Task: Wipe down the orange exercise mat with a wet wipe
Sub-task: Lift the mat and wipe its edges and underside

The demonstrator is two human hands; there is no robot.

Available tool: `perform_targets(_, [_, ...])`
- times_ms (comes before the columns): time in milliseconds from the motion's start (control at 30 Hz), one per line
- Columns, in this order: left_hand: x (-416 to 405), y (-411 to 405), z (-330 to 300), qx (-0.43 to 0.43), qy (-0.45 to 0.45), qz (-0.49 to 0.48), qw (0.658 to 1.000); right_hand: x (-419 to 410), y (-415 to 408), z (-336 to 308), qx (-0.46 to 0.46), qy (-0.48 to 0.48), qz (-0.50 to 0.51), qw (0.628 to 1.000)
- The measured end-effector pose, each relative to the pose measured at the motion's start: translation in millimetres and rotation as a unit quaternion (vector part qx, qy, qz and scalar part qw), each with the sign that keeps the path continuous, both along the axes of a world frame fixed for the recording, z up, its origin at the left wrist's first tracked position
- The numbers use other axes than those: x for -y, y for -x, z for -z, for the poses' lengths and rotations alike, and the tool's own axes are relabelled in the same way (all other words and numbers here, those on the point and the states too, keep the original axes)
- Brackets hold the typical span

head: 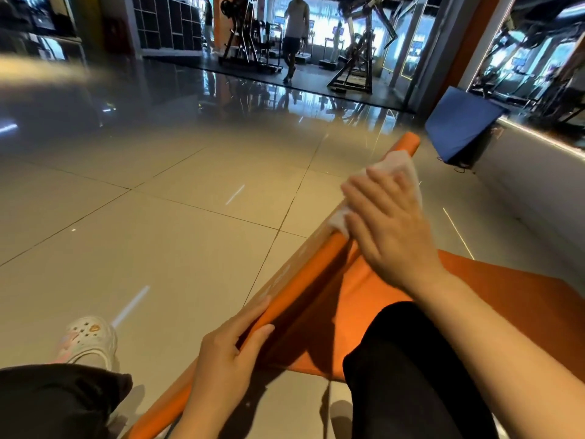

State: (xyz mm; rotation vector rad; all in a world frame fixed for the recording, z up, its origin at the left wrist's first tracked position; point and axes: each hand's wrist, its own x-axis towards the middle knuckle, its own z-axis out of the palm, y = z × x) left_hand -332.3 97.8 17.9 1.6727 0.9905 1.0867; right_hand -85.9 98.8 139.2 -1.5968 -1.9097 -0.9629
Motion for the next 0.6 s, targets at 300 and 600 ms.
perform_targets(300, [2.3, 4.1, 4.3, 0.005, 0.018, 0.000, 1.000, -27.5, -22.2, -45.8, -0.156, -0.089, 0.054, 0.982])
perform_targets(600, [3.1, -11.5, 9.1, -0.015, 0.000, -0.016, 1.000, 21.2, 50.1, 62.8, -0.152, -0.002, 0.007, 0.988])
